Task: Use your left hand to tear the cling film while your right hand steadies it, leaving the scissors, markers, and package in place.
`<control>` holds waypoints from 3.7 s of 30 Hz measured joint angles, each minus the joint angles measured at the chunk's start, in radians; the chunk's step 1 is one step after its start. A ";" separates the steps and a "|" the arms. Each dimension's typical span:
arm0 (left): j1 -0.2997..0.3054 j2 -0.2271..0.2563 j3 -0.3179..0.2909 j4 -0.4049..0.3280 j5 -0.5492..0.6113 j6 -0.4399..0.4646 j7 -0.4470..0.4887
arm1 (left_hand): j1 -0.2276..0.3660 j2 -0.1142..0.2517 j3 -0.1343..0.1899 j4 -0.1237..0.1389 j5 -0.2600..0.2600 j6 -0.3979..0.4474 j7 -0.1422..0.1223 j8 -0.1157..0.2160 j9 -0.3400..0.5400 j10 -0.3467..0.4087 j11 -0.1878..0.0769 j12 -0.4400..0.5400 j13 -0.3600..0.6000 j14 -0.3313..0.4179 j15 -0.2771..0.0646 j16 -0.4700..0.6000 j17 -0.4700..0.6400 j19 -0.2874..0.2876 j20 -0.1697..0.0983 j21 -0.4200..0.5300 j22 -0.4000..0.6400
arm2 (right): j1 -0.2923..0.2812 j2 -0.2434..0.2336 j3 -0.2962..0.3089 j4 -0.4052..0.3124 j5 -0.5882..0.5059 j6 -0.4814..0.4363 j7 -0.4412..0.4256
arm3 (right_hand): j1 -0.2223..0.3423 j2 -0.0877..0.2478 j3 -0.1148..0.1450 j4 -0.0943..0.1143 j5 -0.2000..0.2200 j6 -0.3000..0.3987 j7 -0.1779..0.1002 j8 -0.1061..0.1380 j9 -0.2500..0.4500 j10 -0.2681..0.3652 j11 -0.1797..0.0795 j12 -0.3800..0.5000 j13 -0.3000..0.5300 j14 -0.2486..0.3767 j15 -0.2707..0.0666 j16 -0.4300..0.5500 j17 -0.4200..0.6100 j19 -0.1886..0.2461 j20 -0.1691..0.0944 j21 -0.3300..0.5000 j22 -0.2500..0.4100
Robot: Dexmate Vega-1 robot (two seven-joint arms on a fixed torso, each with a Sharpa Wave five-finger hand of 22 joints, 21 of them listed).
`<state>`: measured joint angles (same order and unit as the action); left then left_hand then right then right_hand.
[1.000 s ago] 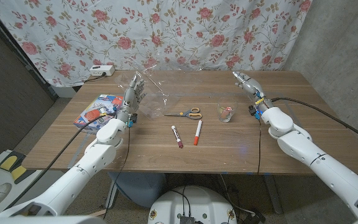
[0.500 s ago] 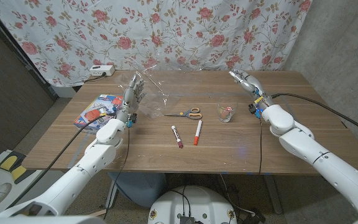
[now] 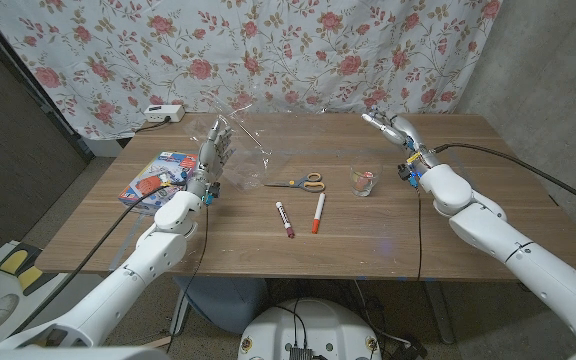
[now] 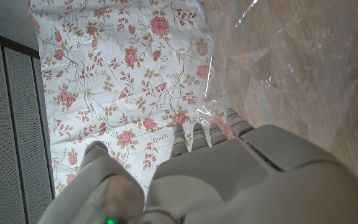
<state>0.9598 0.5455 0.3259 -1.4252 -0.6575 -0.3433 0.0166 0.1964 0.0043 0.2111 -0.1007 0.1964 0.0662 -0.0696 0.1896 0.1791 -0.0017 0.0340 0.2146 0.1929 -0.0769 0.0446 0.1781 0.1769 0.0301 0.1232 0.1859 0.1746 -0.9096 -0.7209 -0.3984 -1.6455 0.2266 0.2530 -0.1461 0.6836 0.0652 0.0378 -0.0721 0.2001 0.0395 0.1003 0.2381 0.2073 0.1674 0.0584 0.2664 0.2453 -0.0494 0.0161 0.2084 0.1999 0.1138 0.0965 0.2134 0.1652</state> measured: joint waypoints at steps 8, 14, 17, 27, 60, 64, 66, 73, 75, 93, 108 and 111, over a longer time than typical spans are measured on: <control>0.009 -0.005 -0.011 0.010 -0.021 -0.008 -0.009 | 0.000 0.000 0.000 0.000 0.000 0.000 0.000 0.000 0.000 0.000 0.000 0.000 0.000 0.000 0.000 0.000 0.000 -0.005 -0.005 0.000 0.000 | -0.004 -0.021 -0.005 -0.039 -0.055 -0.027 -0.003 | 0.021 0.013 0.012 -0.012 0.004 0.010 0.001 0.000 0.000 0.005 -0.005 0.004 0.004 0.000 0.000 0.000 0.000 0.005 -0.006 -0.005 0.000; 0.013 -0.005 -0.015 0.014 -0.030 -0.010 -0.015 | 0.000 0.000 0.000 0.000 0.000 0.005 0.005 0.000 0.000 0.000 0.000 0.000 0.000 -0.006 -0.005 0.000 0.000 -0.002 -0.009 0.000 0.000 | -0.004 -0.042 -0.016 -0.074 -0.113 -0.054 -0.009 | 0.038 0.022 0.022 -0.022 0.009 0.011 0.000 0.000 0.000 0.015 -0.004 0.004 0.008 0.000 0.000 0.000 -0.005 0.005 -0.006 -0.010 0.000; 0.014 -0.006 -0.017 0.017 -0.034 -0.015 -0.021 | 0.000 0.000 0.000 0.000 0.000 0.005 0.005 0.000 0.000 0.000 0.000 0.000 0.000 -0.005 -0.006 0.000 0.000 -0.002 -0.009 0.000 0.000 | -0.002 -0.050 -0.022 -0.089 -0.144 -0.072 -0.012 | 0.049 0.025 0.031 -0.031 0.016 0.011 0.000 0.004 0.000 0.016 -0.006 0.004 0.008 0.000 0.000 0.000 -0.005 0.005 -0.006 -0.014 0.000; 0.018 -0.016 -0.026 0.023 -0.060 -0.040 -0.055 | 0.004 0.004 0.003 -0.003 0.000 0.005 0.005 0.000 0.000 0.000 0.000 0.000 0.000 -0.005 -0.005 0.000 0.000 -0.002 -0.009 0.000 0.000 | 0.013 -0.071 -0.038 -0.126 -0.221 -0.111 -0.011 | 0.069 0.027 0.044 -0.044 0.027 0.016 -0.006 0.006 0.000 0.033 -0.011 0.011 0.014 -0.004 -0.003 0.000 -0.005 0.005 -0.006 -0.018 0.000; 0.062 -0.017 -0.041 -0.008 -0.074 -0.074 -0.062 | 0.021 0.013 0.012 -0.013 0.000 0.012 -0.002 0.000 0.000 0.000 0.000 0.000 0.000 -0.005 -0.005 0.000 0.000 -0.002 -0.020 0.000 -0.002 | 0.084 -0.108 -0.093 -0.221 -0.410 -0.203 0.068 | 0.092 0.015 0.058 -0.063 0.037 0.046 -0.022 0.015 0.000 0.128 -0.036 0.034 0.032 0.052 -0.034 0.015 -0.007 0.030 0.012 -0.018 0.000; 0.064 -0.017 -0.042 -0.010 -0.076 -0.075 -0.062 | 0.024 0.009 0.008 -0.017 0.000 0.017 0.002 0.000 0.000 0.005 -0.006 0.000 0.000 -0.005 -0.005 0.000 0.000 -0.002 -0.020 0.000 -0.002 | 0.096 -0.109 -0.102 -0.231 -0.429 -0.220 0.083 | 0.092 0.015 0.057 -0.063 0.037 0.046 -0.022 0.015 0.000 0.128 -0.036 0.034 0.031 0.046 -0.028 0.016 -0.007 0.030 0.012 -0.021 0.000; 0.064 -0.017 -0.042 -0.010 -0.076 -0.077 -0.061 | 0.025 0.009 0.008 -0.017 0.000 0.018 0.003 0.000 0.000 0.005 -0.006 0.000 0.000 -0.005 -0.005 0.000 0.000 -0.002 -0.020 0.000 -0.002 | 0.103 -0.110 -0.107 -0.235 -0.429 -0.220 0.083 | 0.092 0.015 0.057 -0.063 0.037 0.046 -0.022 0.015 0.000 0.128 -0.036 0.034 0.036 0.046 -0.028 0.016 -0.007 0.030 0.012 -0.021 0.000; 0.067 -0.016 -0.048 -0.013 -0.074 -0.080 -0.053 | 0.018 0.002 0.001 -0.018 0.000 0.023 -0.002 0.000 0.000 0.005 -0.006 0.000 0.000 -0.005 -0.005 0.000 0.000 -0.002 -0.020 0.000 -0.002 | 0.124 -0.110 -0.123 -0.246 -0.468 -0.253 0.116 | 0.088 0.011 0.057 -0.063 0.037 0.046 -0.022 0.009 0.000 0.128 -0.036 0.034 0.036 0.041 -0.023 0.016 -0.007 0.025 0.018 -0.025 0.000; 0.068 -0.016 -0.049 -0.013 -0.074 -0.080 -0.051 | 0.018 0.002 0.001 -0.018 0.000 0.023 -0.002 0.000 0.000 0.005 -0.006 0.000 0.000 -0.005 -0.005 0.000 0.000 -0.002 -0.020 0.000 -0.002 | 0.128 -0.110 -0.127 -0.248 -0.479 -0.261 0.123 | 0.088 0.011 0.057 -0.063 0.037 0.046 -0.022 0.009 0.000 0.128 -0.036 0.034 0.036 0.041 -0.023 0.015 -0.007 0.019 0.024 -0.025 0.000; 0.086 -0.015 -0.054 -0.026 -0.058 -0.079 -0.011 | 0.009 -0.007 -0.009 -0.016 0.000 0.023 -0.002 0.000 0.000 0.016 -0.005 0.000 0.000 -0.005 -0.005 0.000 0.000 0.007 -0.029 0.007 -0.002 | 0.157 -0.093 -0.168 -0.258 -0.553 -0.293 0.134 | 0.088 0.011 0.057 -0.063 0.036 0.030 -0.038 0.001 0.005 0.164 -0.061 0.042 0.045 0.041 -0.023 0.015 -0.007 0.019 0.031 -0.025 0.000; 0.094 -0.017 -0.057 -0.029 -0.045 -0.102 0.009 | 0.004 -0.013 -0.009 -0.016 0.000 0.032 -0.004 0.000 0.000 0.027 -0.005 0.008 0.000 0.011 -0.014 0.008 0.000 0.026 -0.039 0.015 -0.002 | 0.186 -0.086 -0.203 -0.281 -0.603 -0.323 0.147 | 0.084 0.007 0.060 -0.066 0.036 0.015 -0.024 -0.006 0.004 0.175 -0.061 0.042 0.054 0.045 -0.027 0.015 -0.009 0.019 0.038 -0.025 0.000; 0.103 -0.023 -0.061 -0.031 -0.044 -0.105 0.012 | 0.004 -0.013 -0.009 -0.016 0.000 0.036 0.000 0.000 0.000 0.027 -0.005 0.008 0.000 0.011 -0.014 0.008 0.000 0.026 -0.039 0.015 -0.002 | 0.190 -0.085 -0.208 -0.285 -0.631 -0.357 0.193 | 0.084 0.007 0.060 -0.066 0.036 0.015 -0.024 -0.006 0.004 0.175 -0.061 0.042 0.055 0.045 -0.027 0.015 -0.009 0.025 0.043 -0.025 0.000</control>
<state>1.0624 0.5227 0.2651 -1.4567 -0.7017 -0.4479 0.0283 0.2000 -0.0082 0.2025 -0.1172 0.1963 0.1021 -0.0697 0.1895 0.1790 0.0253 0.0286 0.2224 0.1927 -0.0659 0.0303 0.1858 0.1770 0.0556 0.0839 0.2013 0.1723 -0.7192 -0.8056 -0.6062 -1.9301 -0.4042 -0.1040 0.0469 0.7673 0.0726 0.0982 -0.1380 0.2359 0.0550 0.0767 0.2323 0.2118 0.3424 -0.0024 0.3080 0.2999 -0.0045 -0.0106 0.2238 0.1906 0.1388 0.1398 0.1887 0.1651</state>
